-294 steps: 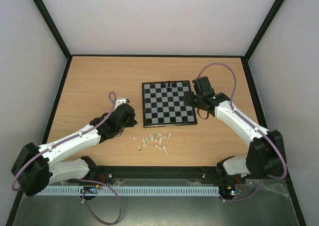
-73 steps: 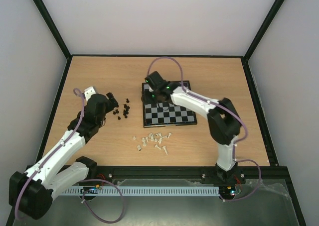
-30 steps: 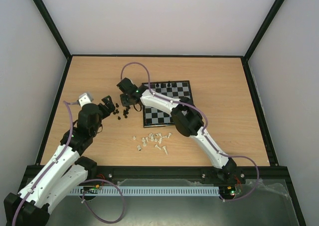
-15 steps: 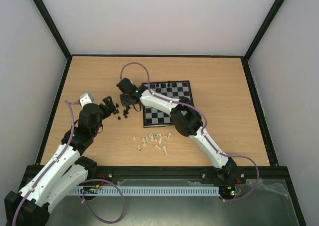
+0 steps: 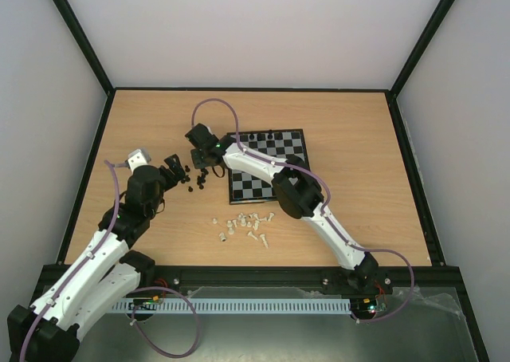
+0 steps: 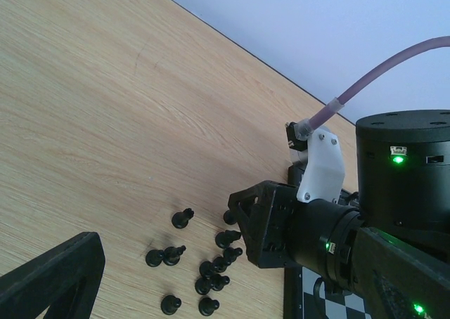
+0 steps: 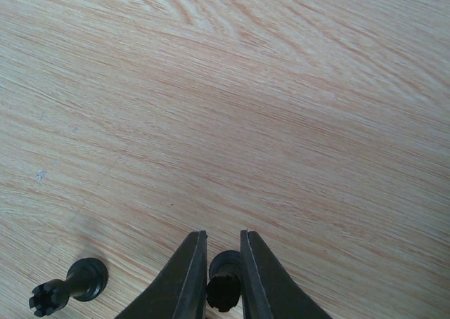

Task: Set up the chess pieces on the board
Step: Pick up the chess piece at the center of the board, then place the chess piece on the chessboard.

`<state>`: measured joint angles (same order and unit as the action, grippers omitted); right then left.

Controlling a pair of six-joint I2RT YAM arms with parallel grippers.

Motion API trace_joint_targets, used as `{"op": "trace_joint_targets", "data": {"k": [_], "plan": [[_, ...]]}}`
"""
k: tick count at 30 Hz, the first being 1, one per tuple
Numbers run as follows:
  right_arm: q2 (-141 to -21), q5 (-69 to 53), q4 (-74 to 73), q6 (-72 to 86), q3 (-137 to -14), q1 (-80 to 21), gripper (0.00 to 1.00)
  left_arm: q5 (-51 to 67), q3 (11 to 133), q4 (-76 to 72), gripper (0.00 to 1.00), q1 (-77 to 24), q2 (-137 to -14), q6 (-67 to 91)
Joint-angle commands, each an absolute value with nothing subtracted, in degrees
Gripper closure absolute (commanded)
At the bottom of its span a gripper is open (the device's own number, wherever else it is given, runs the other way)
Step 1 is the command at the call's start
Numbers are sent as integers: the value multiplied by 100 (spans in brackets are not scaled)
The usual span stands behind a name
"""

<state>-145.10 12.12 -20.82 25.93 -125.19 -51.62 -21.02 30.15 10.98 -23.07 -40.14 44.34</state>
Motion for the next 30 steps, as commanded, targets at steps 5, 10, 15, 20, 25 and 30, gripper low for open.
{"op": "trace_joint_targets", "data": {"k": [5,10,15,20,25,30], "plan": [[-14601,1403,-2383,2531,-12700,-5154,88,-2127,2928,927,0,-2276,-4044,4388],[-14493,1497,-2420,2507,-12692,-5152,89,-2118,2926,914,0,-2276,-4078,4386],[-14306,1590,-2496,2459,-12691,-5119,89,-2143,2955,923,0,-2276,-4074,4382],[-13959,1659,-2609,2390,-12589,-5065,89,-2145,2984,916,1,-2276,-4082,4377],[-13352,1680,-2517,2322,-12075,-4991,89,-2136,2999,874,0,-2277,-4163,4384],[-12611,1685,-2566,2277,-11446,-4850,89,-2083,3023,832,1,-2276,-4250,4386]]}}
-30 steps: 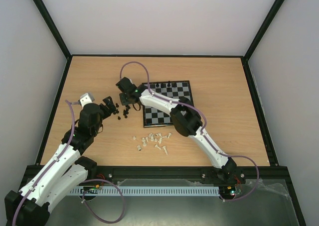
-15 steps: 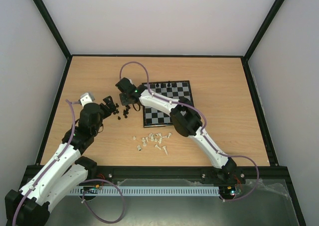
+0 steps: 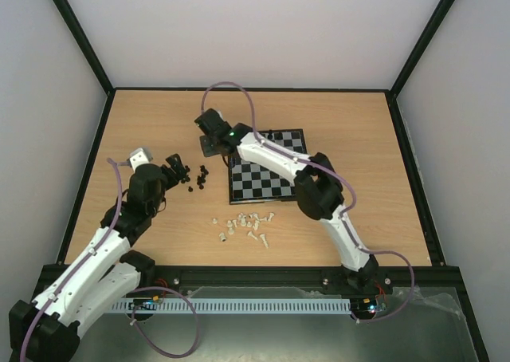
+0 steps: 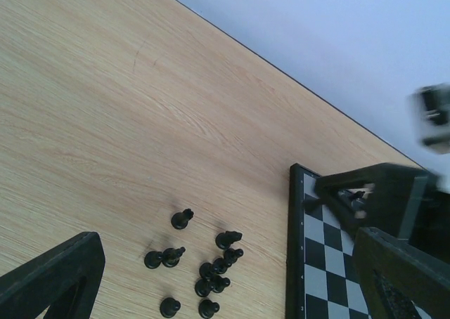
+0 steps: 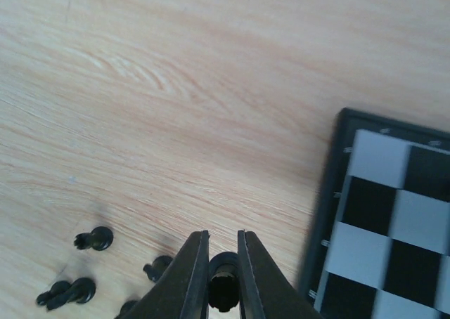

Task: Set up the chess pieces on the board
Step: Place the chess piece on the chessboard.

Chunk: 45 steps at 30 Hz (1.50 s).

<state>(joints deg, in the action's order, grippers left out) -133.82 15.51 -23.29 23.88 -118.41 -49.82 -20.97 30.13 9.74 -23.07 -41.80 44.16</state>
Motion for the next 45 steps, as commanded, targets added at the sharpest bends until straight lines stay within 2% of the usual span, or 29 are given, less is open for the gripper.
{"op": "trace_joint_targets", "data": {"k": [1,8,14,21,30,45], "plan": [[-12386,1683,-2574,2272,-11232,-4789,89,-2071,3026,816,0,-2276,-4287,4386],[-10222,1739,-2439,2455,-8808,-3689,88,-1758,3183,500,1,-2276,-4998,4252],[-9802,1743,-2348,2651,-7923,-2593,88,-1590,3207,209,1,-2285,-5301,4256],[-10683,1452,-2215,2672,-8419,-2088,89,-1558,3215,61,1,-2285,-5502,4237],[-11929,1562,-2306,2613,-9563,-1975,89,-1573,3219,-16,0,-2285,-5589,4236],[-12751,1753,-2347,2619,-10170,-1944,89,-1640,3236,-70,0,-2285,-5754,4236]]}}
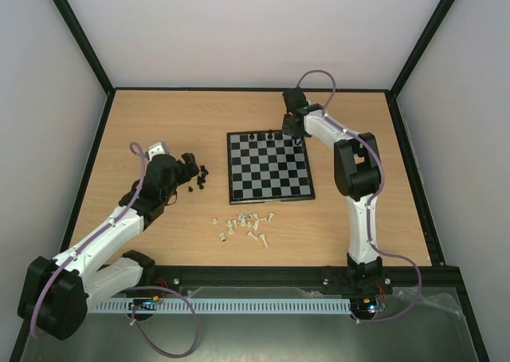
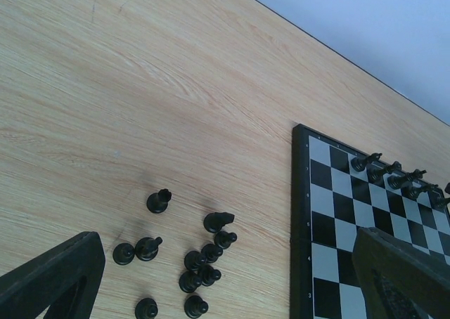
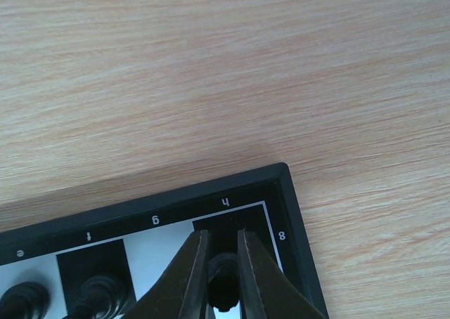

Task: Set up the chess pieces on the board
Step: Place the chess piece on the chessboard.

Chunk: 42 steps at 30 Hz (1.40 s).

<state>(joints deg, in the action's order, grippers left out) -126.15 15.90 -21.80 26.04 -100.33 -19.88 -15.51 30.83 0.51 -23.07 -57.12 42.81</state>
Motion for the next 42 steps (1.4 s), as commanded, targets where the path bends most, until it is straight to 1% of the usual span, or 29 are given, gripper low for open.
{"op": "trace_joint_targets", "data": {"k": [1,15,23,25,26,30,32,37,42], "plan": [[-12767,1756,-2340,2619,-10166,-1935,89,-1643,3236,-71,0,-2285,-5763,4242],[-12956,1641,-2253,2584,-10180,-1872,87,-1635,3242,-115,1,-2285,-5842,4263],[-12795,1534,-2142,2562,-10045,-1873,76,-1688,3277,-63,0,-2285,-5897,4276],[-12683,1540,-2139,2562,-9973,-1872,73,-1783,3316,30,0,-2285,-5912,4287],[-12588,1547,-2121,2572,-9920,-1876,69,-1843,3340,105,1,-2285,-5919,4289],[-11971,1582,-2023,2649,-9508,-1876,56,-2054,3557,430,0,-2259,-5929,4274],[-11536,1574,-2020,2694,-9237,-1873,52,-2074,3660,593,0,-2177,-5976,4263],[-10044,1343,-1870,2841,-8045,-1887,49,-1973,3943,842,0,-1977,-6379,4180],[-8818,1067,-2171,2794,-7177,-1905,47,-1721,4458,1095,1,-1875,-7329,3897]]}}
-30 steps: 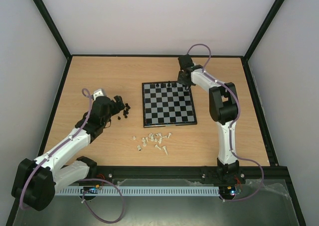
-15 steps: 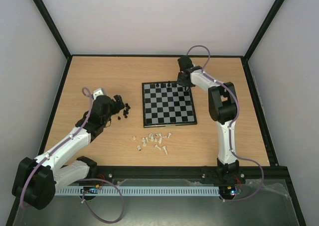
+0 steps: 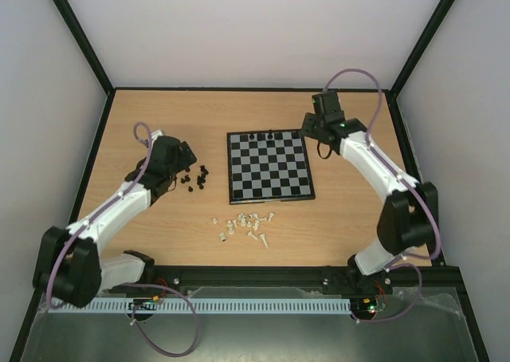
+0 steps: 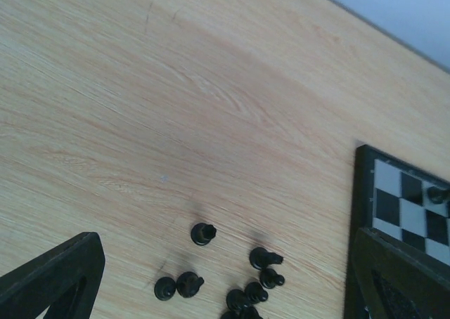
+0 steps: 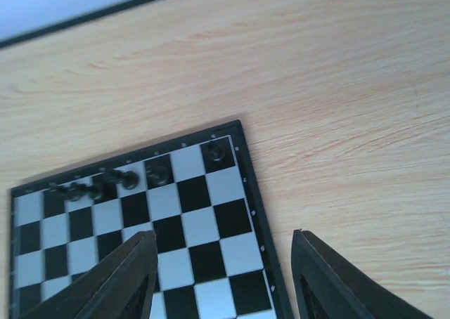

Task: Set up the chess pieces on the board
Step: Place the chess piece on the chessboard, then pick up the chess piece at the center of the board.

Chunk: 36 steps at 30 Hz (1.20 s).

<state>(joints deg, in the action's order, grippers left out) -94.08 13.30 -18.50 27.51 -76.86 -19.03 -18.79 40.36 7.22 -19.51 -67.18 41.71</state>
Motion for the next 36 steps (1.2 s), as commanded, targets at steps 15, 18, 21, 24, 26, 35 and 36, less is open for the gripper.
{"op": "trace_joint_targets", "data": {"k": [15,18,21,24,26,35,36], "plan": [[-6811,117,-2288,2584,-5212,-2611,44,-1316,5775,2038,22,-1913,-9094,3250],[-6840,-38,-2217,2569,-5199,-2731,44,-1302,5742,2120,29,-1925,-9253,3211],[-6818,-165,-2144,2558,-5150,-2827,44,-1361,5710,2163,37,-1923,-9456,3173],[-6773,-253,-2088,2558,-5123,-2889,44,-1318,5725,2152,46,-1903,-9609,3135],[-6757,-306,-2075,2558,-5111,-2908,44,-1235,5741,2117,51,-1894,-9704,3094],[-6679,-445,-1994,2553,-5063,-2926,44,-1023,5887,2053,60,-1711,-9993,2957],[-6680,-455,-1998,2549,-5064,-2927,44,-994,5888,2039,61,-1676,-9985,2948]]}}
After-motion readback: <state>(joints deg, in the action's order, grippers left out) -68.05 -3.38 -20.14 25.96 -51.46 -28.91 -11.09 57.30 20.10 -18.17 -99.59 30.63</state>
